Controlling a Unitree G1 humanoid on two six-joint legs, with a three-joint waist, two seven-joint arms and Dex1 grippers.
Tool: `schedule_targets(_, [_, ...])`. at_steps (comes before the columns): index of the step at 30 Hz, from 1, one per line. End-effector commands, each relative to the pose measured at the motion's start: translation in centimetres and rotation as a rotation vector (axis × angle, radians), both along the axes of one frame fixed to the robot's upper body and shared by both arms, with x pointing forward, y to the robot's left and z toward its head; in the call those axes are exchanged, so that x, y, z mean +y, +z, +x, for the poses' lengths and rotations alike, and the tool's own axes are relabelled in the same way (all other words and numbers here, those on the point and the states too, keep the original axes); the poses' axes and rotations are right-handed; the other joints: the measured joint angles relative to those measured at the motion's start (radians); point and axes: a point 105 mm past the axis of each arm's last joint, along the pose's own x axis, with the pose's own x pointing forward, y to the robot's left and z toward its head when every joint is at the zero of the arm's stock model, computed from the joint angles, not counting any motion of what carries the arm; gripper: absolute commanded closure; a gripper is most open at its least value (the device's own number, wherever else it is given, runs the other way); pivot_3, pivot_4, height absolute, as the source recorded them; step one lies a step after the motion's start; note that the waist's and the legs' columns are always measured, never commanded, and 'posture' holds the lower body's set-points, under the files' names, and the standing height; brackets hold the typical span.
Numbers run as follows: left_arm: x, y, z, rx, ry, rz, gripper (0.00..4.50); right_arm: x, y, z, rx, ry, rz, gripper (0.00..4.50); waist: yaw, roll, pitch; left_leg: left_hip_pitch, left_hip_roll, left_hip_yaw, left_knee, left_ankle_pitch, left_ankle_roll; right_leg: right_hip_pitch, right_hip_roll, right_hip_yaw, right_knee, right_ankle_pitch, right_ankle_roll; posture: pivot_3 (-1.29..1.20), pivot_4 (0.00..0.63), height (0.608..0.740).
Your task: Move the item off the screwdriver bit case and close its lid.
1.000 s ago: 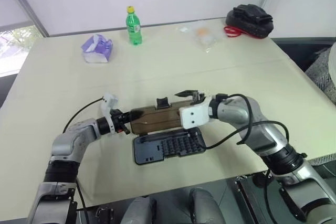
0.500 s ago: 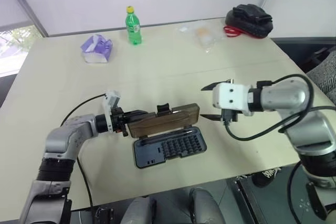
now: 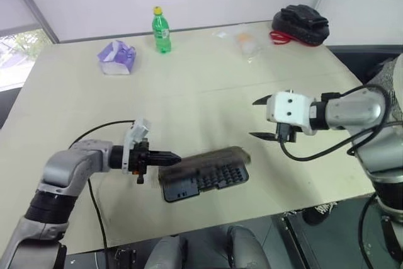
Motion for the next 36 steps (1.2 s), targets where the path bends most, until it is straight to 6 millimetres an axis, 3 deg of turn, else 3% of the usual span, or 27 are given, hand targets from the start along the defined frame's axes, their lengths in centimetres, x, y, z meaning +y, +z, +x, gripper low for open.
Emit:
schedule_targets(1, [-0.4, -1.5, -0.7, -0.004, -0.041, 0.049, 4.5, 0.8, 1.4, -0.5, 0.0, 0.012, 0.092, 0.59, -0.001, 0.0, 0.0, 0.0, 0.0, 0.0, 0.0, 0.0, 0.0, 0.0, 0.0, 0.0, 0.0, 0.0, 0.0, 0.0, 0.15, 0.74])
schedule_targets(9, [-0.9, -5.7, -1.7, 0.047, -0.064, 0.138, 4.5, 3.0, -0.7, -1.6, 0.278, 0.018, 0.355, 0.59, 0.005, 0.0, 0.0, 0.001, 0.0, -0.001, 0.0, 0.0, 0.0, 0.002, -0.001, 0.0, -0.001, 0.0, 0.0, 0.0, 0.15, 0.74])
schedule_targets(13, [-0.2, -6.8, -1.9, 0.045, -0.07, 0.181, 4.5, 3.5, -2.4, -2.3, 0.361, 0.036, 0.353, 0.59, 0.015, 0.001, -0.001, 0.003, 0.0, -0.001, 0.001, -0.001, 0.001, 0.005, -0.001, 0.0, -0.002, 0.0, 0.0, 0.0, 0.15, 0.74])
schedule_targets(17, [0.0, -5.2, -1.0, 0.026, -0.044, 0.143, 4.5, 4.0, -2.2, -3.3, 0.416, 0.09, 0.379, 0.59, 0.015, 0.001, -0.001, 0.004, 0.0, 0.0, 0.001, -0.001, 0.002, 0.005, -0.001, -0.001, -0.002, 0.0, 0.0, 0.0, 0.15, 0.74])
schedule_targets(21, [-0.4, -2.0, -0.2, 0.002, -0.03, 0.057, 4.5, 4.4, -2.0, -5.3, 0.505, 0.181, 0.389, 0.59, 0.015, 0.001, -0.001, 0.003, 0.0, -0.001, 0.001, -0.002, 0.003, 0.004, -0.001, -0.001, -0.002, 0.0, 0.0, 0.0, 0.15, 0.74])
schedule_targets(26, [-0.6, 1.5, 0.6, -0.012, -0.025, -0.017, 4.5, 4.5, -3.6, -7.1, 0.579, 0.235, 0.331, 0.59, 0.017, -0.001, 0.0, 0.002, 0.0, -0.001, 0.002, -0.003, 0.006, 0.004, -0.001, -0.002, -0.001, 0.0, 0.0, 0.0, 0.15, 0.74])
schedule_targets(29, [-0.7, 3.2, 1.7, -0.033, -0.018, -0.033, 4.5, 5.1, -4.4, -7.6, 0.62, 0.256, 0.34, 1.48, 0.017, -0.001, 0.001, 0.002, 0.0, -0.001, 0.002, -0.003, 0.005, 0.004, -0.001, -0.002, -0.001, 0.0, 0.001, 0.0, 0.15, 0.74])
schedule_targets(34, [-1.5, 3.1, 3.5, -0.056, -0.006, -0.008, 4.5, 6.3, -5.9, -7.8, 0.653, 0.262, 0.331, 4.19, 0.017, -0.002, 0.001, 0.002, 0.0, 0.0, 0.002, -0.001, 0.002, 0.004, -0.001, -0.002, -0.002, 0.0, 0.001, 0.0, 0.15, 0.74])
schedule_targets(36, [-2.1, 2.8, 3.7, -0.062, -0.026, 0.0, 4.5, 6.6, -6.6, -8.0, 0.666, 0.26, 0.323, 4.44, 0.016, -0.002, 0.001, 0.002, 0.0, 0.0, 0.002, -0.001, 0.002, 0.003, -0.001, -0.002, -0.002, 0.0, 0.001, 0.0, 0.15, 0.74])
